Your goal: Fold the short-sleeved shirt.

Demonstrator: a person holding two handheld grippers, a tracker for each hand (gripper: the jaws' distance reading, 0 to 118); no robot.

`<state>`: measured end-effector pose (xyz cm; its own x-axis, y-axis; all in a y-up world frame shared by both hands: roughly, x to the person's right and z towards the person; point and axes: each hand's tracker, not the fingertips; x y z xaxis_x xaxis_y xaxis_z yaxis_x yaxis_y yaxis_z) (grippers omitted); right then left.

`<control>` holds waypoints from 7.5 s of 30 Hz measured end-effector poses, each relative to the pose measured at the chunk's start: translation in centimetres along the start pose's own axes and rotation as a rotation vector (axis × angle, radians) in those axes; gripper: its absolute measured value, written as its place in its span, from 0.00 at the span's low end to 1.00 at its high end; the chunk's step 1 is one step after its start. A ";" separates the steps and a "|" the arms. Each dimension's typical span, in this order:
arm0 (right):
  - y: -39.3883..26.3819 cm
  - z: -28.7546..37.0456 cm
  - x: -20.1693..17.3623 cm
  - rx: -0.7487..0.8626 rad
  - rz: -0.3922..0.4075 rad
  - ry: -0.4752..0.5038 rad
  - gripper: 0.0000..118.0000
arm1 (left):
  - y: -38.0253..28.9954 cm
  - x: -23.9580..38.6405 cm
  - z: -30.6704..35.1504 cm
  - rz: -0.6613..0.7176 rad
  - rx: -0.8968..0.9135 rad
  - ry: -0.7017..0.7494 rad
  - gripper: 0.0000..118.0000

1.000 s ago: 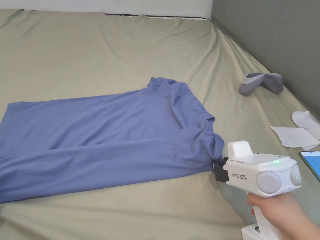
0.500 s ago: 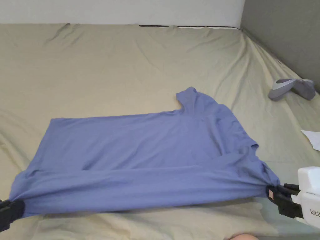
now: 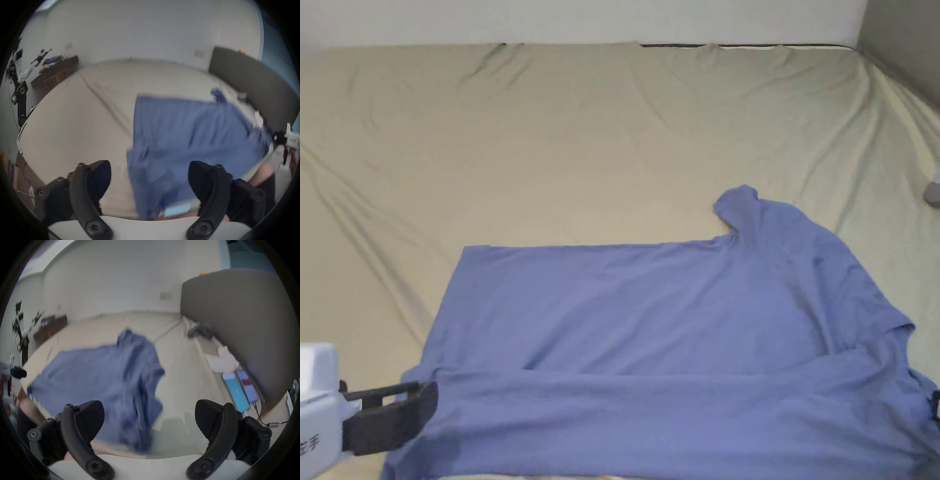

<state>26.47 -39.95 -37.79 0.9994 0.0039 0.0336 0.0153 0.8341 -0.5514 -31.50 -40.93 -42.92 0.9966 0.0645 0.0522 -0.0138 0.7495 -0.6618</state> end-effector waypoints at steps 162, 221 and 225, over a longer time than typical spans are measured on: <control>1.8 1.0 -14.0 0.035 0.189 0.275 0.00 | 10.7 -6.4 -3.8 0.074 -0.483 -0.055 0.06; 0.8 -0.4 -11.5 0.028 0.194 0.281 0.00 | 4.3 -0.4 -5.3 0.152 -0.337 -0.414 0.33; 0.8 -1.0 -12.1 -0.002 0.182 0.248 0.00 | 1.0 -5.3 -8.9 0.345 -0.416 -0.534 0.95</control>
<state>14.42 -39.88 -39.46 0.9626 0.0179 -0.2705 -0.1649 0.8308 -0.5316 -36.07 -46.38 -50.58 0.7652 0.6393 0.0759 -0.1798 0.3254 -0.9283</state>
